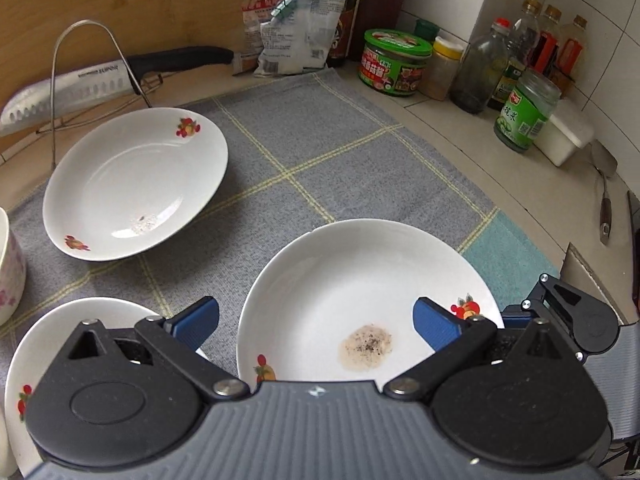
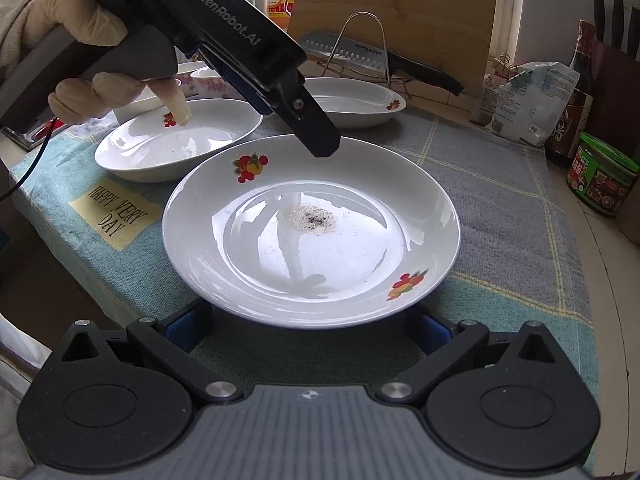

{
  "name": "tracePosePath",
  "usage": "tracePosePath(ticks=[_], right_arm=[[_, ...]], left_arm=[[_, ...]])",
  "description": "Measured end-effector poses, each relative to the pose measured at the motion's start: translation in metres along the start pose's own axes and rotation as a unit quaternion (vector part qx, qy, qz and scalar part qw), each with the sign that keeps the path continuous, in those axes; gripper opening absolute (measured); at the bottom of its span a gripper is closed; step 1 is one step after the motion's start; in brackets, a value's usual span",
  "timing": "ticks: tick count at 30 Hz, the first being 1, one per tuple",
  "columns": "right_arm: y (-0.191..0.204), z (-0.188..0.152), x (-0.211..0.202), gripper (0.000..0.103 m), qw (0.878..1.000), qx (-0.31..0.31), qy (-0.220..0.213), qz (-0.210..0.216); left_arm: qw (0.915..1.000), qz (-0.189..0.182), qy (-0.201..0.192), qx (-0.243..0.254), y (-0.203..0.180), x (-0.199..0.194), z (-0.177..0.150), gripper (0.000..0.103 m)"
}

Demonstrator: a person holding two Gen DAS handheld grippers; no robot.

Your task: Organize plates and bowls

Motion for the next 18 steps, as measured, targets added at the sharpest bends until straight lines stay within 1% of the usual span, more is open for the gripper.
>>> tracePosePath(ticks=[3,6,11,16,18], right_arm=[[0.0,0.0,0.0,0.103,1.0,0.005,0.0,-0.006],[0.001,-0.001,-0.001,0.103,1.0,0.011,-0.002,-0.012],[0.001,-0.002,-0.001,0.103,1.0,0.015,-0.005,-0.016],[0.001,-0.005,-0.003,0.103,0.999,0.022,-0.016,-0.025],[0.001,-0.005,-0.003,0.103,0.999,0.025,-0.018,-0.028]], left_arm=[[0.9996,-0.019,0.018,-0.002,0.004,0.01,0.003,0.102],[0.9981,-0.042,0.042,0.014,0.003,0.019,0.005,0.102],[0.9943,-0.052,0.072,0.059,0.001,0.03,0.009,0.102],[0.99,-0.071,0.098,0.072,0.003,0.038,0.011,0.102],[0.9882,-0.079,0.105,0.078,0.003,0.041,0.011,0.1]])
Point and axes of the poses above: each gripper's, at about its wrist camera, not at the fingertips, and x roughly the way its jaws point, y to its left, z to its top, the point moved 5 cm from there along x, roughly the way its jaws point, and after that the axes turned 1 degree about y, right-handed, at the moved point
